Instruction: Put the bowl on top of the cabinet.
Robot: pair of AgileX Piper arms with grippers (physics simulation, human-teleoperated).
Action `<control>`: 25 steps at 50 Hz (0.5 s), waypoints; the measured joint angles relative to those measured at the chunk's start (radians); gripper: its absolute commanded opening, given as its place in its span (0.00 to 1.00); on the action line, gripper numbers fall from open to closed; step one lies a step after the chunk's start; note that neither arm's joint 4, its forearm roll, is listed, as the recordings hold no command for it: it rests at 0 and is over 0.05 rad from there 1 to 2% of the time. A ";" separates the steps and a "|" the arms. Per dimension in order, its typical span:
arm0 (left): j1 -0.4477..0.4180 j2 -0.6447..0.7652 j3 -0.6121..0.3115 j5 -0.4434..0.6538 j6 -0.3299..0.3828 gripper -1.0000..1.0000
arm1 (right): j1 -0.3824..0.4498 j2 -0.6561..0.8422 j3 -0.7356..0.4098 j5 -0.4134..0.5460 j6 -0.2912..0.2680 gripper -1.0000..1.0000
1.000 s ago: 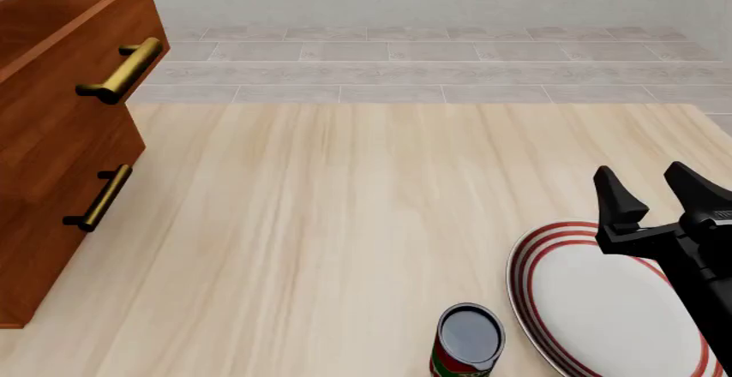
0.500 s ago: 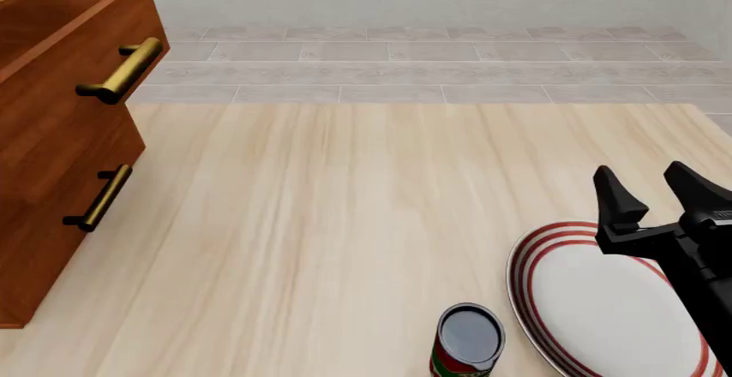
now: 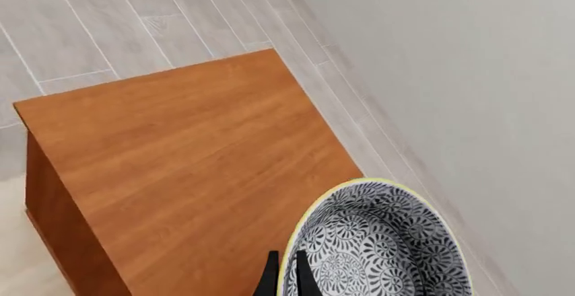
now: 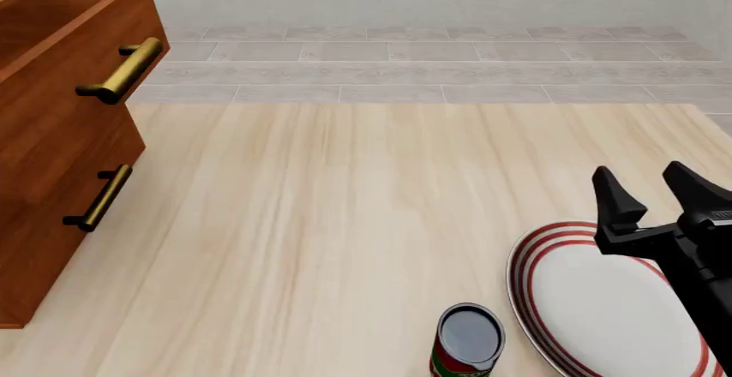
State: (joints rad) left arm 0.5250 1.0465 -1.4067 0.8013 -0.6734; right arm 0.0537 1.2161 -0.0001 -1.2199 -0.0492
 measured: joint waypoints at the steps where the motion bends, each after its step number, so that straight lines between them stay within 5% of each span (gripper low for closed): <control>1: 0.005 0.001 -0.005 0.003 0.003 0.00 | 0.000 0.000 0.000 0.000 0.000 1.00; 25: 0.101 0.014 -0.053 0.032 0.035 0.00 | 0.001 0.002 0.000 0.000 0.002 1.00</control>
State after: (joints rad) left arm 0.6263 1.0602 -1.4599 0.8334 -0.6388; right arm 0.0550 1.2176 -0.0001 -1.2199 -0.0476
